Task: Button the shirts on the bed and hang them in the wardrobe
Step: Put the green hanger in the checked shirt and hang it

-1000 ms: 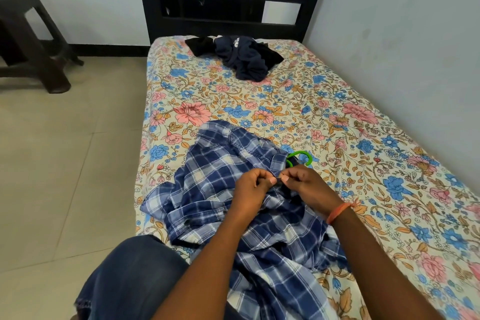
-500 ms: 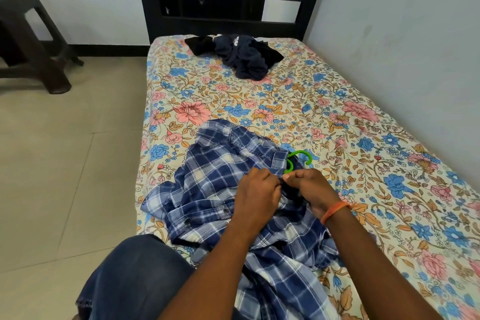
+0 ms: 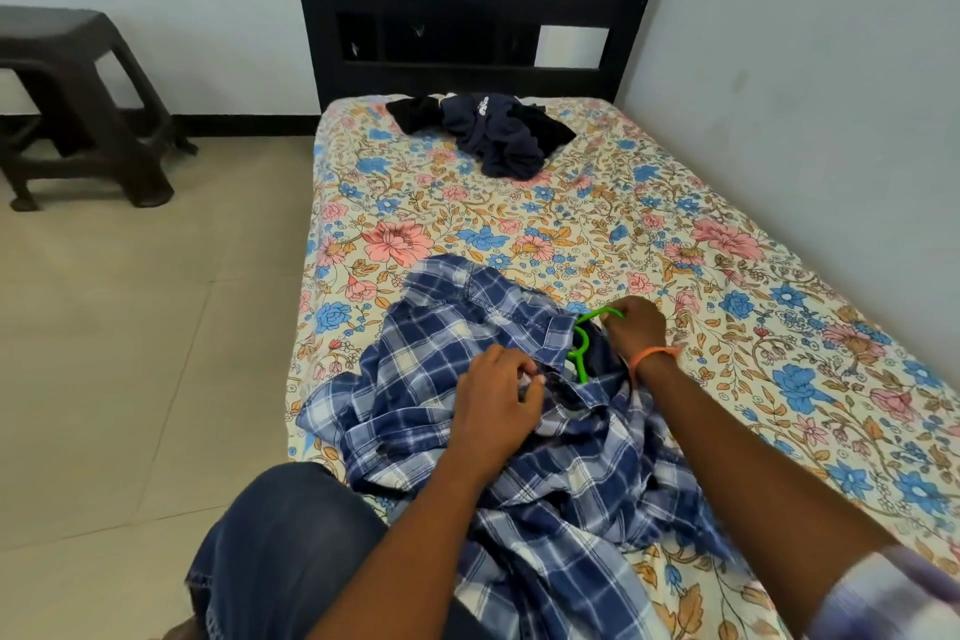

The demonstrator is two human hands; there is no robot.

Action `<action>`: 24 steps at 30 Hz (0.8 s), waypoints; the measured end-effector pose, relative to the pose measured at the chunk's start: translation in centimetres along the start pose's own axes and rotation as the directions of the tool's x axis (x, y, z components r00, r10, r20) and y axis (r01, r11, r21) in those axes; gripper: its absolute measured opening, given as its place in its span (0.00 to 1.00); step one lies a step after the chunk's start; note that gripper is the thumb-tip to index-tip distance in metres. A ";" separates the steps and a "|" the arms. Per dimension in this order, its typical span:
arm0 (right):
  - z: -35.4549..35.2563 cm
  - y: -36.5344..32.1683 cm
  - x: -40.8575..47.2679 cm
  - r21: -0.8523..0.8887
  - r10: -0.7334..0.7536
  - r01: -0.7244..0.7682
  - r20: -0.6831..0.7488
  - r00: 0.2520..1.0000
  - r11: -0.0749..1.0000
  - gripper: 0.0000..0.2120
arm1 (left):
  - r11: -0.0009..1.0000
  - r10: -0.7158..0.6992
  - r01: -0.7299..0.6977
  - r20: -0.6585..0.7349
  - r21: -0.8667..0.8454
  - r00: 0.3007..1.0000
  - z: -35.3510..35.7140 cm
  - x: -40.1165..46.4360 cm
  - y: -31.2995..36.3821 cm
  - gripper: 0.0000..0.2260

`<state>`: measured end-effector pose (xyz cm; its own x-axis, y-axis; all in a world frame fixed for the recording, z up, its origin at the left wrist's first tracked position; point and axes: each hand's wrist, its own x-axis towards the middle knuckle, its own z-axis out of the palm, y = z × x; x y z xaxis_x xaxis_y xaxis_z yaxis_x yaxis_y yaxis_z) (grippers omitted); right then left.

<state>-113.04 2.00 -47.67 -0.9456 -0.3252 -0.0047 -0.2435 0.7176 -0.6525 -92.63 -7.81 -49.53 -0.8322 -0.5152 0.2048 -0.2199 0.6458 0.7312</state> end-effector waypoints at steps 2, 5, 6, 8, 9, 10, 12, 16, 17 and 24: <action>-1.6 -2.2 -0.5 0.210 -0.013 0.013 -0.002 1.000 0.978 0.04 | 0.999 -0.024 0.024 -0.036 -0.022 0.999 -1.2 0.0 0.3 0.05; -5.0 -7.6 -3.5 0.447 -0.115 0.072 0.068 0.991 0.891 0.05 | 0.994 -0.045 0.035 -0.088 -0.103 0.995 -3.7 -0.2 1.3 0.08; -5.8 -9.5 -4.4 0.451 -0.176 0.135 0.050 0.983 0.882 0.06 | 0.990 -0.063 0.050 -0.094 -0.132 0.994 -4.8 -0.2 1.8 0.11; -7.1 -13.9 -6.7 0.459 -0.283 0.248 0.008 0.959 0.853 0.08 | 0.980 -0.104 0.081 -0.121 -0.182 0.987 -7.3 -0.3 2.8 0.19; -7.4 -16.1 -7.8 0.484 -0.318 0.278 0.000 0.948 0.830 0.08 | 0.974 -0.123 0.092 -0.142 -0.207 0.982 -8.7 -0.2 3.2 0.24; -7.5 -18.0 -8.8 0.509 -0.344 0.301 -0.009 0.939 0.806 0.07 | 0.966 -0.143 0.102 -0.162 -0.238 0.976 -9.8 0.2 3.5 0.29; -7.4 -21.5 -10.5 0.556 -0.397 0.349 -0.037 0.917 0.754 0.06 | 0.936 -0.191 0.115 -0.203 -0.334 0.960 -12.0 1.4 3.6 0.36; -4.9 -26.8 -12.1 0.534 -0.414 0.428 -0.154 0.897 0.729 0.07 | 0.945 -0.159 0.064 -0.280 -0.320 0.947 -16.9 4.7 1.8 0.34; -4.0 -28.2 -12.0 0.517 -0.404 0.437 -0.182 0.896 0.736 0.07 | 0.945 -0.147 0.050 -0.281 -0.325 0.948 -18.5 5.5 1.2 0.32; -3.1 -41.3 -11.1 0.485 -0.342 0.447 -0.294 0.893 0.751 0.10 | 0.993 -0.073 0.044 -0.267 -0.111 0.961 -33.2 11.8 2.0 0.27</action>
<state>-93.13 -22.07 -18.28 -0.8242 -0.3547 0.4415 -0.5015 0.0948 -0.8600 -86.00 -31.31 -24.02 -0.6477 -0.6926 0.3175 -0.1988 0.5559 0.8071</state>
